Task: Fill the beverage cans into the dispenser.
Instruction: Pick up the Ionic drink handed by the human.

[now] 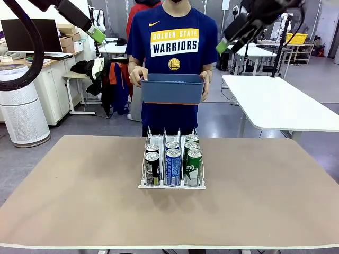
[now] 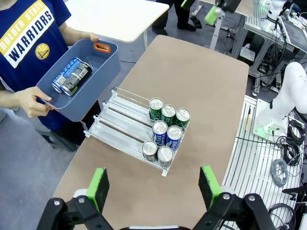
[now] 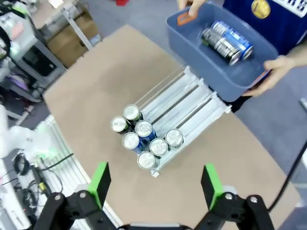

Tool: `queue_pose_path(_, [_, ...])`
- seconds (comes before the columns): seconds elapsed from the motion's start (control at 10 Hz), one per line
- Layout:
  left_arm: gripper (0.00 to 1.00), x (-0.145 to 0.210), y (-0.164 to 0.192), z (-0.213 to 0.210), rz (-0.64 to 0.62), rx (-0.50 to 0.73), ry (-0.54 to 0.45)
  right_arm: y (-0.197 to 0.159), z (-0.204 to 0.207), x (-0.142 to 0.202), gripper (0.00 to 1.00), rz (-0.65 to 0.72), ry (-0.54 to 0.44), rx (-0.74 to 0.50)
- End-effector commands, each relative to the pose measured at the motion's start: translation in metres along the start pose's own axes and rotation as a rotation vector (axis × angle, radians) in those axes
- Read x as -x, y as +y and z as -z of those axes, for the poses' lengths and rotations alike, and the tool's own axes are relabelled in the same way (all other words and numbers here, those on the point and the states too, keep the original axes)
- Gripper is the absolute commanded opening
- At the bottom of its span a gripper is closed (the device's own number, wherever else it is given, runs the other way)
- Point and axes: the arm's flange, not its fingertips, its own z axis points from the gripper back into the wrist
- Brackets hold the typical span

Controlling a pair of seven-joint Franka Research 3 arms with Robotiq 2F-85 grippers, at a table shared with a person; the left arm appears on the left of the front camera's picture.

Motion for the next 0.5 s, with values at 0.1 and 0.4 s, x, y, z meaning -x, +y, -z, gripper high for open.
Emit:
queue_pose_path(0.1, [1.00, 0.001, -0.001, -0.001, -0.005, -0.001, 0.010, -0.002, -0.043, -0.006, 1.00, 0.045, -0.036, 0.007])
queue_pose_path(0.4, [1.00, 0.001, -0.001, -0.001, -0.005, -0.001, 0.010, -0.004, -0.086, -0.004, 1.00, 0.109, -0.006, 0.061])
